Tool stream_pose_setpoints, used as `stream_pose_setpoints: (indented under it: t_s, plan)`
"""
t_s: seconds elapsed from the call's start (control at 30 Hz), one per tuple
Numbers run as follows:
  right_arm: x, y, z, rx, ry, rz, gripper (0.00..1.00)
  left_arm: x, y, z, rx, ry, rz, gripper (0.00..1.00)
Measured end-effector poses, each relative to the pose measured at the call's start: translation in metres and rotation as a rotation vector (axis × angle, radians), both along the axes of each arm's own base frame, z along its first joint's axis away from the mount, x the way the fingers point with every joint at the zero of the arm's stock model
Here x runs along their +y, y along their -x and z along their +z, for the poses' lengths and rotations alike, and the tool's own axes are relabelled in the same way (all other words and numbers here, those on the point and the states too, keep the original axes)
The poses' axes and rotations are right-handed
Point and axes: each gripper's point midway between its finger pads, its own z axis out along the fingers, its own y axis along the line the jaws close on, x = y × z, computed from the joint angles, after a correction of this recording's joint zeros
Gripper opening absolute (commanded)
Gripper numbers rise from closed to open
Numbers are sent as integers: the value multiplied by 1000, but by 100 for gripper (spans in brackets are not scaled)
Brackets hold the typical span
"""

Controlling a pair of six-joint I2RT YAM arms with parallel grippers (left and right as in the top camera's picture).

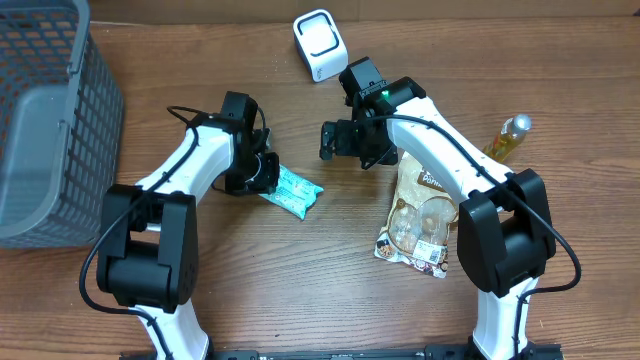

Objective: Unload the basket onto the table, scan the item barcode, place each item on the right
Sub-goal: 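Reach the right gripper to the teal pack's right end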

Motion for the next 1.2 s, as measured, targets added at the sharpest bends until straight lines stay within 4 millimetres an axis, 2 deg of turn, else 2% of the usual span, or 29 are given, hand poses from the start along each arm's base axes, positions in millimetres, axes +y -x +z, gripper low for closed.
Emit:
stream_pose_setpoints:
  t_s: [0.13, 0.23, 0.43, 0.57, 0.67, 0.73, 0.97, 1.1, 1.2]
  plan:
    - [3, 0, 1, 3, -15, 3, 100, -5, -19, 15, -53, 15, 0, 9]
    - [3, 3, 0, 17, -17, 5, 100, -6, -25, 17, -79, 22, -1, 9]
    - [14, 8, -3, 39, -84, 17, 95, 3, -20, 4, -74, -26, 4, 9]
    - [17, 18, -17, 86, -118, -5, 93, 6, -19, -7, -90, -42, 6, 10]
    - [23, 24, -29, 103, -157, -18, 84, 6, -19, -9, -112, -39, 7, 11]
    - [30, 24, -34, 101, -194, -19, 76, 6, -18, -9, -118, -37, 9, 11]
    - [60, 36, -51, 93, -307, -8, 70, 7, -18, -9, -119, -37, 11, 12]
    - [81, 45, -54, 85, -379, 28, 59, 7, -18, -9, -119, -37, 11, 13]
    - [94, 53, -55, 84, -412, 51, 55, 7, -18, -9, -120, -38, 11, 13]
